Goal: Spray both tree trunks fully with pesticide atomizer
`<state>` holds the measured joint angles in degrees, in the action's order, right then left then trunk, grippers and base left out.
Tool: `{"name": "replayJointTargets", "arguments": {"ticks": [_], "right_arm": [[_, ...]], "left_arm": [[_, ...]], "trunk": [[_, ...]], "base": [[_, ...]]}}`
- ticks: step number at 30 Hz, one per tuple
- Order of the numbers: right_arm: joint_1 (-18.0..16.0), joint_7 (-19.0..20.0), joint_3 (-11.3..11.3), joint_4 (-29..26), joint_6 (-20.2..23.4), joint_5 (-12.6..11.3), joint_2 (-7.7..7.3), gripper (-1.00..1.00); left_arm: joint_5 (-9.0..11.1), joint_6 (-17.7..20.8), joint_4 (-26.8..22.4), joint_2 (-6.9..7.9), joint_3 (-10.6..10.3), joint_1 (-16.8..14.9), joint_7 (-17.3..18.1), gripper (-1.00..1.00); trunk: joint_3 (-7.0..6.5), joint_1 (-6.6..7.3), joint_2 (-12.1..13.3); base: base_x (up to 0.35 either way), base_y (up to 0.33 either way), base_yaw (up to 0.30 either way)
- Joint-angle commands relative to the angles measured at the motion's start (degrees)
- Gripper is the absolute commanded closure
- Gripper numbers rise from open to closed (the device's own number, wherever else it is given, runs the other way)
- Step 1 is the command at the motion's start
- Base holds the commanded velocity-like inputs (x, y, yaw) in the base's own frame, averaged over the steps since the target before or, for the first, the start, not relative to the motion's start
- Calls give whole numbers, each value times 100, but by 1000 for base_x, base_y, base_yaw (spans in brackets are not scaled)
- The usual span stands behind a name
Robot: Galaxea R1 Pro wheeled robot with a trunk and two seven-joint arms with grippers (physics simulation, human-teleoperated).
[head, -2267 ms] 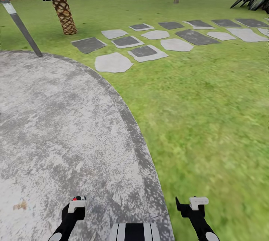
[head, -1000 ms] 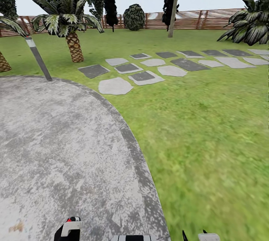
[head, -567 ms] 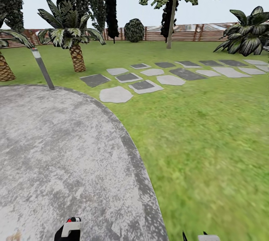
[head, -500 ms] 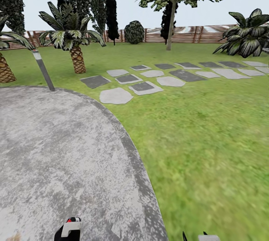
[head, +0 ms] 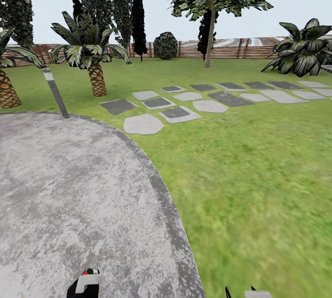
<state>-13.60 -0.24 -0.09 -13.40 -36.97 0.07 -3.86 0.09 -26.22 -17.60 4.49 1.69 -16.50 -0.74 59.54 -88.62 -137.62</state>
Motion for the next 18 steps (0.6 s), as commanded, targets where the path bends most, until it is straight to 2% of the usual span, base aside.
{"name": "replayJointTargets", "arguments": {"ticks": [1, 18], "right_arm": [[-3, -2, 0, 4, -18, 1, 0, -100], [-3, -2, 0, 4, -17, 2, 0, -100]], "left_arm": [[0, -19, 4, -1, 7, -2, -5, 100], [0, -15, 11, -9, 7, -2, -4, 100]], "trunk": [[-22, 24, 40], [-395, 397, 722]], "base": [[0, 0, 0], [0, 0, 0]]}}
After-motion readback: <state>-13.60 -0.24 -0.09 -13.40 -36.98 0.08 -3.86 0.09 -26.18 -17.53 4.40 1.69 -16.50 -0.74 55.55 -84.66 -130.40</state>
